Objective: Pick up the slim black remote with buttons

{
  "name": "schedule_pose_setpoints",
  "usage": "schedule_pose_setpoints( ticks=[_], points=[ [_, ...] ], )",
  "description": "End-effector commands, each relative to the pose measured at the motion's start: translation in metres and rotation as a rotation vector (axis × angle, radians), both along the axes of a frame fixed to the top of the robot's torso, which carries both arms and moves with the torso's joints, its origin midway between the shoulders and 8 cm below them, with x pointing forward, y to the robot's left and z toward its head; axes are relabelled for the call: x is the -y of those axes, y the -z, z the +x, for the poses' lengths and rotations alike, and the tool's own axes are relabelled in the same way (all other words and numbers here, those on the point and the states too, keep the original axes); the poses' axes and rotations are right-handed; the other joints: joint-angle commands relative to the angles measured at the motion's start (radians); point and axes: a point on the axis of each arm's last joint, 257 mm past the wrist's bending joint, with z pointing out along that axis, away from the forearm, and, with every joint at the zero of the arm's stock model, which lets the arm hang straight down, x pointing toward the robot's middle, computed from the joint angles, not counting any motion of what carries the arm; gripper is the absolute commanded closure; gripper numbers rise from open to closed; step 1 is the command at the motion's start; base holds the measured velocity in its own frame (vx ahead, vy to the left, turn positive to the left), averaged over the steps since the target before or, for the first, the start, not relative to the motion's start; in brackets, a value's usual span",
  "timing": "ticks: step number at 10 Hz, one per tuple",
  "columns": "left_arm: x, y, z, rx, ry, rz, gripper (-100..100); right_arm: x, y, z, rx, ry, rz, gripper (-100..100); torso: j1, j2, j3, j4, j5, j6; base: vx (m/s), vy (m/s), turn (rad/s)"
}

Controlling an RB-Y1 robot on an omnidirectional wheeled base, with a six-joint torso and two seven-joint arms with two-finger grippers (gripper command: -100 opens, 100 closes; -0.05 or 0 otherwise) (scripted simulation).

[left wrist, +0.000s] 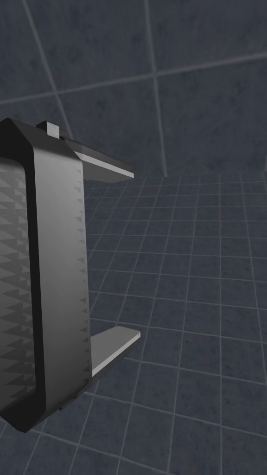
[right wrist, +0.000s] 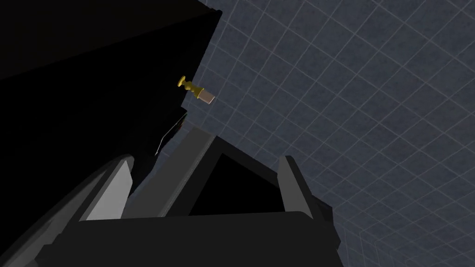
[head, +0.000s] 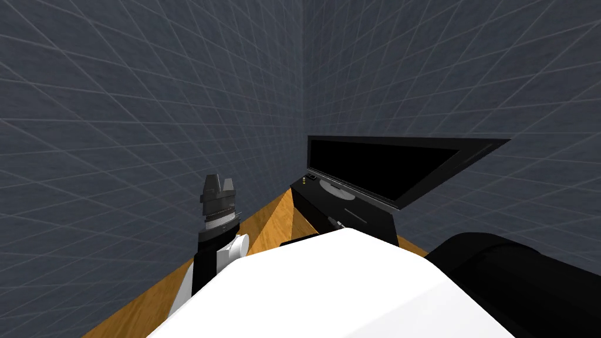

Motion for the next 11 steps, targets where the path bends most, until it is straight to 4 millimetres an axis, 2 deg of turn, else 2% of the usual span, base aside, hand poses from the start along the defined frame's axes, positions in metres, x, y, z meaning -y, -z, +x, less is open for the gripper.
schedule_pose_setpoints(
  ticks=[1, 2, 3, 5, 6, 8, 9, 11],
  points=[
    [0.000, 0.000, 0.000, 0.000, 0.000, 0.000, 0, 0.005, 0.016, -0.007, -0.030, -0.011, -0.032, -100, 0.000, 0.000, 0.000, 0.000, 0.000, 0.000, -0.006, -0.027, 0.204],
    [0.000, 0.000, 0.000, 0.000, 0.000, 0.000, 0, 0.010, 0.022, -0.012, -0.046, -0.005, -0.040, -100, 0.000, 0.000, 0.000, 0.000, 0.000, 0.000, -0.001, -0.014, 0.009],
    [0.000, 0.000, 0.000, 0.000, 0.000, 0.000, 0, 0.012, 0.037, -0.024, -0.078, -0.041, -0.086, -100, 0.001, -0.001, 0.000, 0.000, 0.000, 0.001, -0.010, -0.005, 0.286],
    [0.000, 0.000, 0.000, 0.000, 0.000, 0.000, 0, 0.022, 0.047, -0.032, -0.106, -0.030, -0.102, -100, 0.001, 0.000, 0.000, 0.000, 0.000, 0.001, -0.005, -0.017, 0.088],
    [0.000, 0.000, 0.000, 0.000, 0.000, 0.000, 0, 0.027, 0.062, -0.045, -0.139, -0.066, -0.152, -100, 0.001, 0.000, 0.000, 0.000, 0.000, 0.001, -0.010, -0.016, 0.332],
    [0.000, 0.000, 0.000, 0.000, 0.000, 0.000, 0, 0.036, 0.070, -0.052, -0.164, -0.056, -0.167, -100, 0.000, -0.001, 0.000, 0.000, 0.000, 0.001, -0.005, -0.021, 0.047],
    [0.000, 0.000, 0.000, 0.000, 0.000, 0.000, 0, 0.046, 0.086, -0.068, -0.203, -0.090, -0.223, -100, 0.001, -0.001, 0.000, 0.000, 0.000, 0.001, -0.009, -0.016, 0.278],
    [0.000, 0.000, 0.000, 0.000, 0.000, 0.000, 0, 0.062, 0.102, -0.085, -0.248, -0.120, -0.286, -100, 0.000, 0.000, 0.000, 0.000, 0.000, 0.001, -0.013, -0.021, 0.245]
  ],
)
